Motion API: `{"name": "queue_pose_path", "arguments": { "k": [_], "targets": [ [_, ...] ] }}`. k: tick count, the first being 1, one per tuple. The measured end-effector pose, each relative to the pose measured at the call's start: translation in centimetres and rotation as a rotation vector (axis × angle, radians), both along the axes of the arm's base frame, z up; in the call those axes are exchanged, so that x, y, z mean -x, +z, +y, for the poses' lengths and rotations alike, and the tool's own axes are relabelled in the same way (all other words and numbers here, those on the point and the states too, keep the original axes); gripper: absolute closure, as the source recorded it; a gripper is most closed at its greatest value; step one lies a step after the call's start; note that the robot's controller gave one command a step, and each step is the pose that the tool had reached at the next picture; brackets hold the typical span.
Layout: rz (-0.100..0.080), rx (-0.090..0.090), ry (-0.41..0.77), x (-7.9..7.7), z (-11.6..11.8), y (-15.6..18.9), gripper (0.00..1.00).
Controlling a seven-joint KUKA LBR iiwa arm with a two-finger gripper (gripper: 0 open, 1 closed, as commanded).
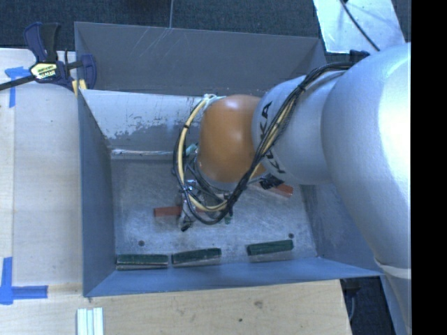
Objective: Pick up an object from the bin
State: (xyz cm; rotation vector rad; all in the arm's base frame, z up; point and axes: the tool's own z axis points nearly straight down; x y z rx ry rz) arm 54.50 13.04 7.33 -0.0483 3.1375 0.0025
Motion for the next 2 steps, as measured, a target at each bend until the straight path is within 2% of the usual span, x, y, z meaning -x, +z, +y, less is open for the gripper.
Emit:
{"name": "queue_pose_path", "arguments": {
  "k": [1,2],
  "targets": [
    [-0.005,0.001,0.097,1.5,-1.7,6.1,1.00],
    [-0.009,0.002,0.078,-0.2,-4.5,15.5,1.00]
  ]
}}
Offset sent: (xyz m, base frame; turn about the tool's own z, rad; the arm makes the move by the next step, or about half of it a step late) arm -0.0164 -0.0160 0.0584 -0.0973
